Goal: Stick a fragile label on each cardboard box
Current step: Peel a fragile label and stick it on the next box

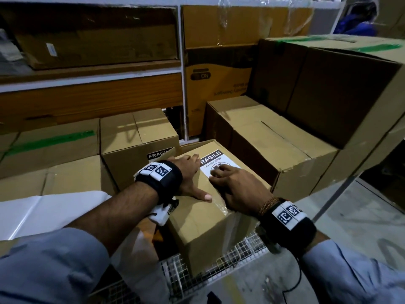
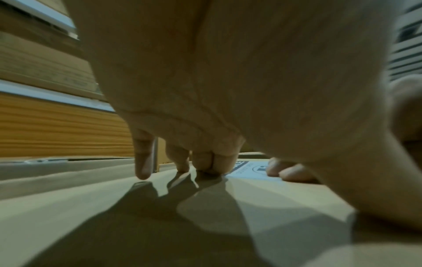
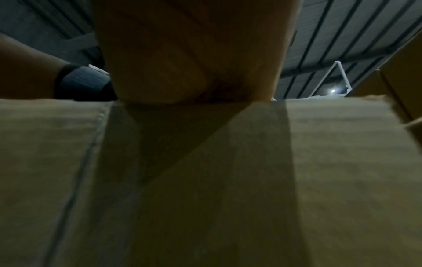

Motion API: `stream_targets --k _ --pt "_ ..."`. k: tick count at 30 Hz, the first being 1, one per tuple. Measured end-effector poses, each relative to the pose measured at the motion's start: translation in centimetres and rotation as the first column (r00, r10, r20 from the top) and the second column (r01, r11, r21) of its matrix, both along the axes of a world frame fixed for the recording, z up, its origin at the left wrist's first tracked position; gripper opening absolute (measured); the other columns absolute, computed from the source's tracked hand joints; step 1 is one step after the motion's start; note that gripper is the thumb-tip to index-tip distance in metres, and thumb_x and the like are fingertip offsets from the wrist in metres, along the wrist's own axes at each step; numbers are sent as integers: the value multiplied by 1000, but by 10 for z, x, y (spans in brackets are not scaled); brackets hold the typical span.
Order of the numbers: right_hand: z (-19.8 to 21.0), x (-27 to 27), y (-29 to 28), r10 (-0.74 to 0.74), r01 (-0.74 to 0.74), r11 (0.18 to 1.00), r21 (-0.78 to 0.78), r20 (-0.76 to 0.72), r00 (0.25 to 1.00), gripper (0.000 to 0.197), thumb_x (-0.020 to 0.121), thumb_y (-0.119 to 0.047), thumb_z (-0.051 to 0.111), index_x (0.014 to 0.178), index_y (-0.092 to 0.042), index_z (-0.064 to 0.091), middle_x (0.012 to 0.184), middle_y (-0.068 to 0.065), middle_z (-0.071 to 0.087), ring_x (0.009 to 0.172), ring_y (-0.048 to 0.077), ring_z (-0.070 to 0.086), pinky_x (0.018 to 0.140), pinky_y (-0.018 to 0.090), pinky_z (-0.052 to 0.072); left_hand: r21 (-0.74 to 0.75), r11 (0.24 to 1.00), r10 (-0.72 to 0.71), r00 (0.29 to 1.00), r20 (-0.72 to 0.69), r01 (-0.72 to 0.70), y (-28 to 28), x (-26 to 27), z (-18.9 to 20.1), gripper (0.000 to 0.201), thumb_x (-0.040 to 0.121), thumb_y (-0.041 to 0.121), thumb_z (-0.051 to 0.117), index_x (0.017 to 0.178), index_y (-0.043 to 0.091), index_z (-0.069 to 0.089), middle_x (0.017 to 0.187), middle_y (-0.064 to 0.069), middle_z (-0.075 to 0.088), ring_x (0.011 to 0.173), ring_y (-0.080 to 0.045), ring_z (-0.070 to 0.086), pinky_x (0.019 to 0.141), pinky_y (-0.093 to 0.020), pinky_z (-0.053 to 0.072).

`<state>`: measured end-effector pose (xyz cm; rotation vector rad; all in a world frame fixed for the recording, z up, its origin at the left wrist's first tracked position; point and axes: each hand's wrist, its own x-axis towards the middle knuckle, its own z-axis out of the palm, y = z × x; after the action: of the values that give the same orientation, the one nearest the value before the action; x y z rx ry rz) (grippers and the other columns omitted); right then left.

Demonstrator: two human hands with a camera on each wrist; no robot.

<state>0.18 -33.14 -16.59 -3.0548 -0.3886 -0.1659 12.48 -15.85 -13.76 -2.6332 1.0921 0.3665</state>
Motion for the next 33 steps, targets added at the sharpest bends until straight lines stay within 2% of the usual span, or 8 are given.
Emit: stream_targets --k 4,7,10,14,16,21,25,33 --pt "0 14 9 -73 73 997 -14 -20 997 65 96 -44 18 148 -29 54 160 16 42 145 32 41 113 47 42 -3 1000 9 1000 -27 -9 1 -2 2 136 67 96 54 165 18 1 173 0 -3 158 -24 9 125 -52 20" --pt "-3 18 10 -106 105 994 -37 -21 994 60 99 -44 24 155 -34 45 166 18 32 151 34 32 119 48 34 2 1000 11 999 -33 -11 0 -2 3 134 67 95 55 165 20 2 173 1 -3 158 -23 8 124 -53 21" --pt "-2 14 8 -102 102 995 -19 -9 995 59 98 -44 26 149 -32 53 163 16 38 149 33 36 116 49 38 9 1000 5 1000 -26 -5 -2 -2 1 135 65 98 52 164 21 2 173 3 -4 158 -22 7 123 -56 22" --pt "2 -1 3 -30 32 999 -32 47 998 45 100 -41 35 114 -24 74 154 16 50 139 31 48 103 44 49 15 1000 17 999 -28 -16 -1 -1 0 138 64 100 49 164 20 -2 172 3 -7 158 -21 4 123 -57 21" --pt "2 -9 -2 -11 13 999 -32 62 998 39 102 -40 39 110 -26 75 155 13 51 141 27 47 103 43 49 22 1000 19 999 -34 -18 1 0 -1 138 65 100 48 164 19 -4 172 3 -9 159 -20 2 123 -57 19" --pt "3 -25 -7 3 -2 1000 -20 90 996 34 101 -37 48 122 -30 74 157 6 50 139 22 48 103 42 50 35 999 31 998 -52 -29 0 1 -2 138 66 99 48 164 19 -7 172 3 -11 159 -20 0 124 -59 16" --pt "5 -20 -3 -42 43 999 -13 41 998 37 102 -41 44 129 -35 68 158 10 47 129 27 55 100 43 50 19 999 41 997 -63 -40 -1 4 -6 143 62 100 50 164 18 -7 172 1 -11 159 -20 0 124 -59 16" --pt "5 21 16 -151 153 976 -157 26 988 47 103 -49 38 147 -41 49 169 16 23 140 37 40 103 46 43 -7 999 41 998 -47 -41 -1 3 -5 138 64 99 52 164 21 -2 172 1 -7 159 -22 4 124 -57 19"
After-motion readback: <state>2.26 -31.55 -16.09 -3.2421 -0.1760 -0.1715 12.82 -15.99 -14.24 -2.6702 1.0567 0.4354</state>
